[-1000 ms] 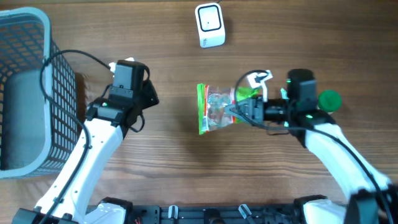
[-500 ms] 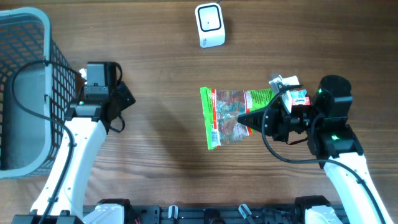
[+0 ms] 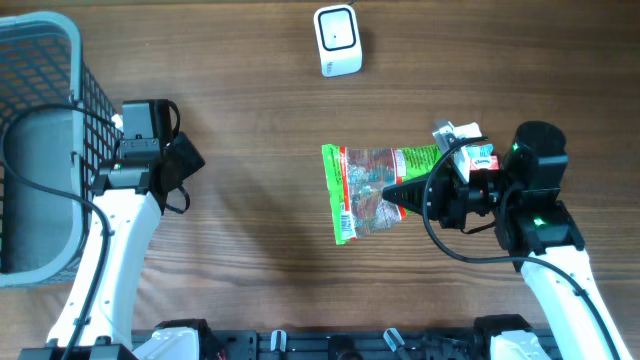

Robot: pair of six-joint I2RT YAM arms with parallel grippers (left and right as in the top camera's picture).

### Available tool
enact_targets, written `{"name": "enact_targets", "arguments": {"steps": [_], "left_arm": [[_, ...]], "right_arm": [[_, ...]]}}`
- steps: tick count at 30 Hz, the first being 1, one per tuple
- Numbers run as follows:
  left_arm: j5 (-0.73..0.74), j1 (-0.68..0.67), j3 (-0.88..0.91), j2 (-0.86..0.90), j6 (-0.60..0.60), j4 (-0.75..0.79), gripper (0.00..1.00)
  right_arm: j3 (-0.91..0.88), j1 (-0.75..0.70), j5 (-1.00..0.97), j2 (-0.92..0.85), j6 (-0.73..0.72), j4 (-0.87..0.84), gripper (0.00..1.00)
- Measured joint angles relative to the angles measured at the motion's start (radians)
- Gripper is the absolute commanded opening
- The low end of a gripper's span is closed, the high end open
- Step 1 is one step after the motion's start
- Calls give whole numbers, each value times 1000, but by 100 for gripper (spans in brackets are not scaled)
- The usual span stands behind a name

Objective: Scan the item barcode
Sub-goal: 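Hold the bag with the right gripper while retracting the left arm, then raise the green bag up to the white scanner with the right gripper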

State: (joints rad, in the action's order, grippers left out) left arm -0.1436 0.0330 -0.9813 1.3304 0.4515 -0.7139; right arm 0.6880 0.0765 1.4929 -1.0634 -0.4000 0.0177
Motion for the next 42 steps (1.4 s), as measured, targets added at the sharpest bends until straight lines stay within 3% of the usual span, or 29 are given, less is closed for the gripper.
{"name": "enact_targets", "arguments": {"steps": [1,2,3,4,18,22,27,34,37,42], "left_arm": [[-1,0,0,0,-2,-1,43],[-2,0,0,0,1,-1,56],[-2,0,0,0,3,-1,87],[-2,0,0,0,1,-1,100],[-2,0,0,0,2,-2,100],[-2,0,0,0,2,-2,100],[-2,0,0,0,2,-2,100],[-2,0,0,0,2,-2,100],[-2,0,0,0,2,-3,100],[-2,0,0,0,2,-3,100]], "right_arm": [[0,0,0,0,0,0,5],[0,0,0,0,0,0,4],[0,0,0,0,0,0,4],[0,0,0,0,0,0,4],[0,0,-51,0,13,4,4],[0,0,-96,0,73,51,4],[0,43,-338,-27,248,302,4],[31,103,-615,-98,319,381,4],[162,103,-671,-125,317,513,4],[615,113,-732,-267,378,882,4]]}}
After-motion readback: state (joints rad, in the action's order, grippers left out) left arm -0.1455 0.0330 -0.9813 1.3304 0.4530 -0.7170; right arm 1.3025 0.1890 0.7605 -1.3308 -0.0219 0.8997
